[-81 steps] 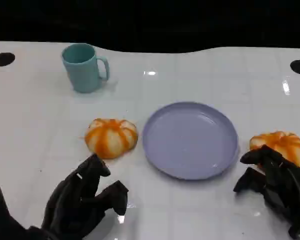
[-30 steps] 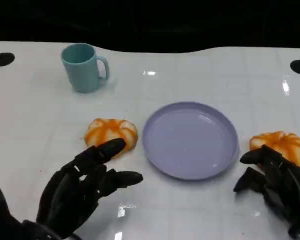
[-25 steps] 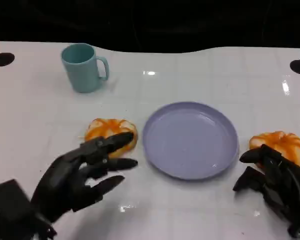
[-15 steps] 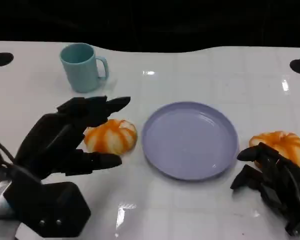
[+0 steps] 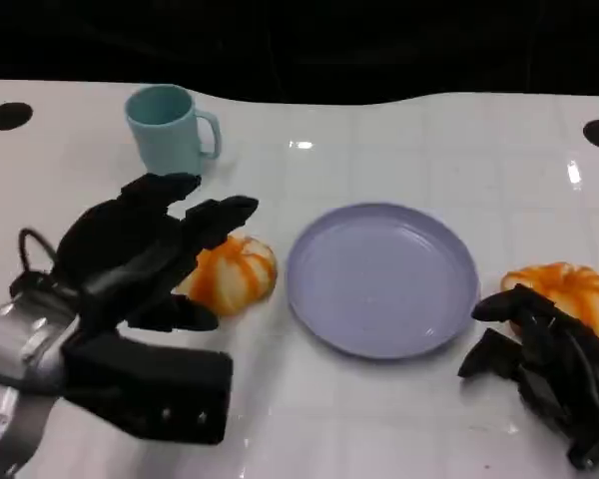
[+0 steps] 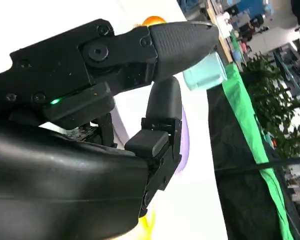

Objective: Grasp the bread from the table and place it into the plate.

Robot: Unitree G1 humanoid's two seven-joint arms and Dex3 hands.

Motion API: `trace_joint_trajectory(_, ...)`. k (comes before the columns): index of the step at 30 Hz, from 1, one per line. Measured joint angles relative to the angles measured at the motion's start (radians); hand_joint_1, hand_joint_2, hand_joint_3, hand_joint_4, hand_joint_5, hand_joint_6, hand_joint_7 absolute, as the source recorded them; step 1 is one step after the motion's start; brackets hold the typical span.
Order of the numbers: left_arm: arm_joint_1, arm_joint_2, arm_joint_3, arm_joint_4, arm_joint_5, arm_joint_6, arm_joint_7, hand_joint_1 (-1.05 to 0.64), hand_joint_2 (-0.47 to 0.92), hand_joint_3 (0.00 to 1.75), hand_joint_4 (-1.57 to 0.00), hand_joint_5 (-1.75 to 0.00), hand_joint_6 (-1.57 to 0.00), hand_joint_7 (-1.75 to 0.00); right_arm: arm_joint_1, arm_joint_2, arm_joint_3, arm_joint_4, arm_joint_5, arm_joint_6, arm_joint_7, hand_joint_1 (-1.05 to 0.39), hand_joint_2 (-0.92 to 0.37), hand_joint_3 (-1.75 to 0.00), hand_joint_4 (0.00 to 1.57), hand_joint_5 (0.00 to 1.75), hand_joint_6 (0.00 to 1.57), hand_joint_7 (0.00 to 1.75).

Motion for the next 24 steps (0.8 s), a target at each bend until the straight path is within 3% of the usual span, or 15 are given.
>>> trace_joint_trajectory(6,-0.050,0.003,-0.054,0.011,0.012,0.064,-0.037,-0.61,0.84,0.00,-0.07,-0.17,-0.20,-0.01,0.000,0.000,-0.002,0.000,0.001,-0.005,0.008,-0.54,-0.92,-0.26,0.68,1.55,0.61,1.26)
trace_joint_trajectory(17,-0.293,-0.101,-0.193,0.566,-0.025,0.090,0.058,-0.63,0.83,0.00,-0.10,-0.13,-0.21,0.00,0.008,0.003,-0.011,-0.030,0.008,0.032,0.001,-0.54,-0.92,-0.21,0.68,1.56,0.62,1.24)
trace_joint_trajectory(24,-0.336,-0.108,-0.235,0.654,-0.057,0.086,0.103,-0.63,0.83,0.00,-0.11,-0.11,-0.21,0.00,0.011,0.005,-0.014,-0.051,0.009,0.058,-0.006,-0.54,-0.92,-0.20,0.68,1.56,0.62,1.24)
